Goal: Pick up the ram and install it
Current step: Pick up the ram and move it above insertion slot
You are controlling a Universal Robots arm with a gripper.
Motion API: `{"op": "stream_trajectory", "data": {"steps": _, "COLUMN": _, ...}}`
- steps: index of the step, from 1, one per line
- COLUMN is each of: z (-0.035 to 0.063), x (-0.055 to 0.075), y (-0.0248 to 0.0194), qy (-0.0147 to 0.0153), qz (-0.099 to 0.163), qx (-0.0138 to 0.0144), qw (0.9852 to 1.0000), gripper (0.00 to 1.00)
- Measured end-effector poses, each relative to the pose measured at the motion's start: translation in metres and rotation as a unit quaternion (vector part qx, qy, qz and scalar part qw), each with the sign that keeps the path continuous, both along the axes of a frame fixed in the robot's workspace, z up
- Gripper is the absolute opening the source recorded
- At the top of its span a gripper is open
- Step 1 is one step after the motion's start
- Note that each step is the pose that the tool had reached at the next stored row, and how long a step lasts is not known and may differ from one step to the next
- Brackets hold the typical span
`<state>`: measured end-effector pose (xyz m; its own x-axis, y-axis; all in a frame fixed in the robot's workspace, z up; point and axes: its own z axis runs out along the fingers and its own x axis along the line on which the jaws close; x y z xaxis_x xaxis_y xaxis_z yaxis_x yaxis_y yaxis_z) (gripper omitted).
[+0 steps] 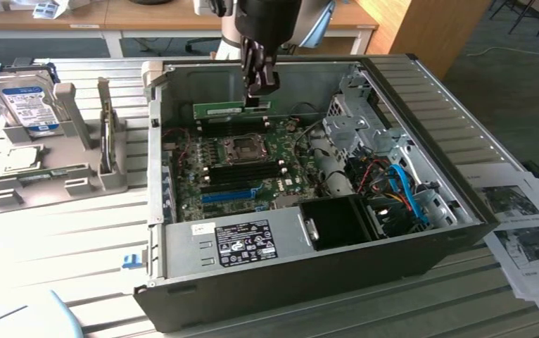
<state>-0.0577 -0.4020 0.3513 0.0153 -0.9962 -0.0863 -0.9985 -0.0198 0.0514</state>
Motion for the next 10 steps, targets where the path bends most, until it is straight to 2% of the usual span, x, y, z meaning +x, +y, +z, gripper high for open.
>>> {"op": "stream_trajectory", "data": {"steps": 10, "z": -0.0088, "x": 0.0000, "y": 0.0000, "qy": -0.0002, "qz": 0.000, "qx": 0.0000, "qw": 1.0000, "gripper": 0.11}}
